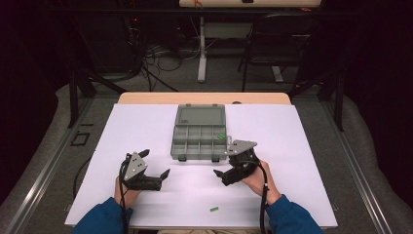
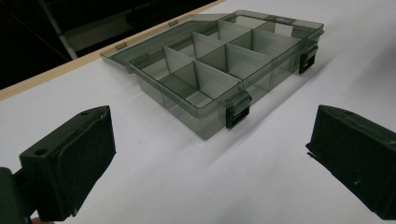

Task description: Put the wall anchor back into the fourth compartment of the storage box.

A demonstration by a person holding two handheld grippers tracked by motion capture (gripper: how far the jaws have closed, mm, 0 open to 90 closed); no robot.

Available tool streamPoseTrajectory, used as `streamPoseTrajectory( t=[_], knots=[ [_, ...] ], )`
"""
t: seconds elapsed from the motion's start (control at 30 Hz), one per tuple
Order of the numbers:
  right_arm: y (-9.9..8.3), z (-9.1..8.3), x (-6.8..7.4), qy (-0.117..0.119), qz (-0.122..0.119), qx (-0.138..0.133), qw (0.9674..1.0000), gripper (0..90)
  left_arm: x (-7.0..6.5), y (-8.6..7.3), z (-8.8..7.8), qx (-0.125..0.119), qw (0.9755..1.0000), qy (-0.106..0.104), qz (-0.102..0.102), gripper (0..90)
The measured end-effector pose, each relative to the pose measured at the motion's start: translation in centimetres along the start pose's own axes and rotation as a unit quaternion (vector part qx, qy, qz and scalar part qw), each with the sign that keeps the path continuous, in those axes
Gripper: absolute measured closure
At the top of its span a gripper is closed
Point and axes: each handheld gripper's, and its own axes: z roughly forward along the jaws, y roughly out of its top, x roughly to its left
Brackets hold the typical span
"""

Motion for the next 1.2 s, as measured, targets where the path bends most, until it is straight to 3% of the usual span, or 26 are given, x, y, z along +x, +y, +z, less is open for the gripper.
streamPoseTrajectory(
  t=[0.5, 1.2],
  knots=[
    [-1.2, -0.2, 2.5, 0.019, -0.01, 0.01, 0.9997, 0.0, 0.0, 0.0, 0.0, 0.0, 1.0, 0.0, 0.0, 0.1],
    [-2.9, -0.8, 4.7, 0.039, -0.017, 0.021, 0.9989, 0.0, 0.1, 0.0, -0.1, -0.003, 1.0, 0.001, 0.0, 0.1]
  ],
)
